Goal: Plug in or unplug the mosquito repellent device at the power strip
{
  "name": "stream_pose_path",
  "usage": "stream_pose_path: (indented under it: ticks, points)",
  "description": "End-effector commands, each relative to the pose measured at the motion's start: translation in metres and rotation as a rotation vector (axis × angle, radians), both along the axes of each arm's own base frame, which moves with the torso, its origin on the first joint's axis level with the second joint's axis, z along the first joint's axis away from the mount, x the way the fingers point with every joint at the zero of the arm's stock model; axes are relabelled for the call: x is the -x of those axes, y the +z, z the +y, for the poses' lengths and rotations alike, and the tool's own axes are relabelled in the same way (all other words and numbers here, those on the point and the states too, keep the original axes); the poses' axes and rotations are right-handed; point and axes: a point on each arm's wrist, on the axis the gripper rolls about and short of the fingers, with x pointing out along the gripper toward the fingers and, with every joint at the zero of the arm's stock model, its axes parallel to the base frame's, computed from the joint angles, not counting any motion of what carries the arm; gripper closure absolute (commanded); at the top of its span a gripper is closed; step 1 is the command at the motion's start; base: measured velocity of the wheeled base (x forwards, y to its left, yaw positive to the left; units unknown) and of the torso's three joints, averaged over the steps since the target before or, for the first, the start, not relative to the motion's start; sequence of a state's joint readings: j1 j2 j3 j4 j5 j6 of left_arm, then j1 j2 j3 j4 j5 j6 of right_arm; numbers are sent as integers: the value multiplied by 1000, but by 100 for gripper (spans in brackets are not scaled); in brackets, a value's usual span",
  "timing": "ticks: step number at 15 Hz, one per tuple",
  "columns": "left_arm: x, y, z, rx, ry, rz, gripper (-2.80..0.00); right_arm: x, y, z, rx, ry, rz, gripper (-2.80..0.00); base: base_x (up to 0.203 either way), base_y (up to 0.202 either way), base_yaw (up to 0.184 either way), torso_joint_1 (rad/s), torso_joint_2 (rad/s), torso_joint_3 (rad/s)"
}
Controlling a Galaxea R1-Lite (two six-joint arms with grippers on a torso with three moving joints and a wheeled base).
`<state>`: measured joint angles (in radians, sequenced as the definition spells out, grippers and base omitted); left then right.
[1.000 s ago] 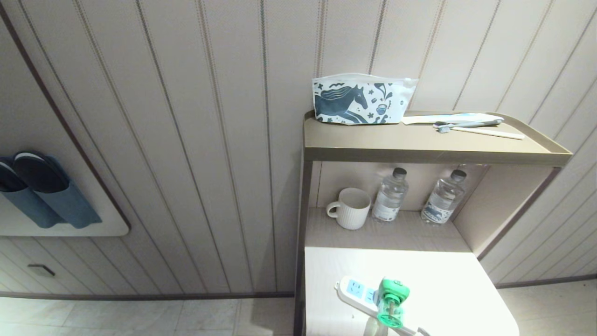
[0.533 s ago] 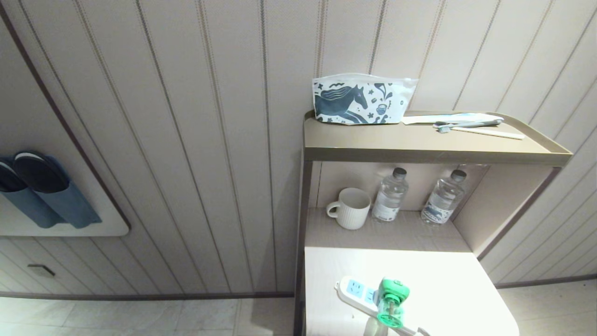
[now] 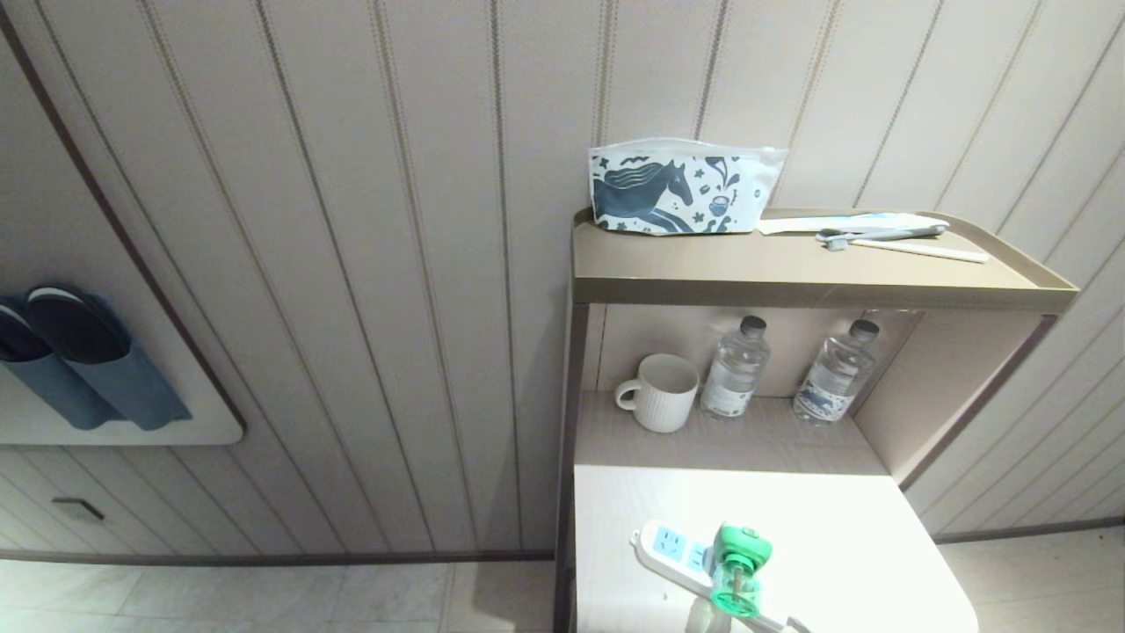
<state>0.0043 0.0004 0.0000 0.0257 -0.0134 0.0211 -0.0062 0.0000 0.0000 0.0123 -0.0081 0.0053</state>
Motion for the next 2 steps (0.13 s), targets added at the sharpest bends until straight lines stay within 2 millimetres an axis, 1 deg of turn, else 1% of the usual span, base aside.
stream_pose_path:
  ticks: [1,2]
  points:
    - [0,0,0,0,0,0,0,0,0,0,-1,0,0,0,0,0,0,0,0,0]
    - [0,0,0,0,0,0,0,0,0,0,-1,0,-1,0,0,0,0,0,0,0]
